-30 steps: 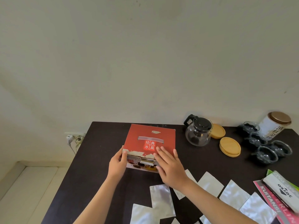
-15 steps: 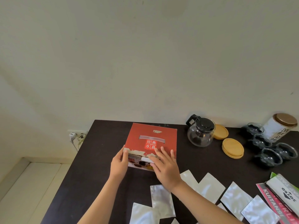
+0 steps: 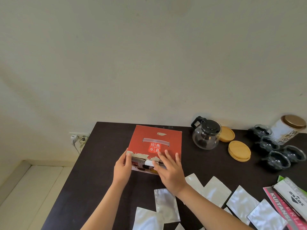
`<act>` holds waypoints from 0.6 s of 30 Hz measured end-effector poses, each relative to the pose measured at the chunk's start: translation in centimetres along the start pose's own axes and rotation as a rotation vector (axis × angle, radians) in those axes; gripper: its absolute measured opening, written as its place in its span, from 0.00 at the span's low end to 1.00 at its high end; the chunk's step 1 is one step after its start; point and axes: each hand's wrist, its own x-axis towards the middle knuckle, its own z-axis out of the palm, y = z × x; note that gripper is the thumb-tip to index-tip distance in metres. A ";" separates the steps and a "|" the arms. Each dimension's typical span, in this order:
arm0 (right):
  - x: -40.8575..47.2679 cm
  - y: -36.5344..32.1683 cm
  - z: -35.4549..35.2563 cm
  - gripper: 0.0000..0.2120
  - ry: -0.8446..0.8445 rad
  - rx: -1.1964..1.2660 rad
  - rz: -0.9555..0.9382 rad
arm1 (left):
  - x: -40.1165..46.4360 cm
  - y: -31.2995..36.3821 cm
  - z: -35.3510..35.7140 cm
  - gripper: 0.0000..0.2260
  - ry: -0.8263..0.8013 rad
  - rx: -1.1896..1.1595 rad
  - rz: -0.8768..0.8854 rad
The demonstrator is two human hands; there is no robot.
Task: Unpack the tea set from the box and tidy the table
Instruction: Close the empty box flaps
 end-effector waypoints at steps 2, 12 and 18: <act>0.1 0.1 -0.1 0.10 0.000 -0.018 -0.024 | 0.0 0.1 0.1 0.18 0.004 -0.006 -0.001; 0.8 -0.8 -0.4 0.12 0.043 0.070 0.128 | -0.1 0.2 0.1 0.19 0.012 -0.001 0.006; 1.5 -1.1 -1.4 0.26 0.077 0.163 0.385 | -0.4 0.6 0.0 0.19 0.005 -0.008 0.010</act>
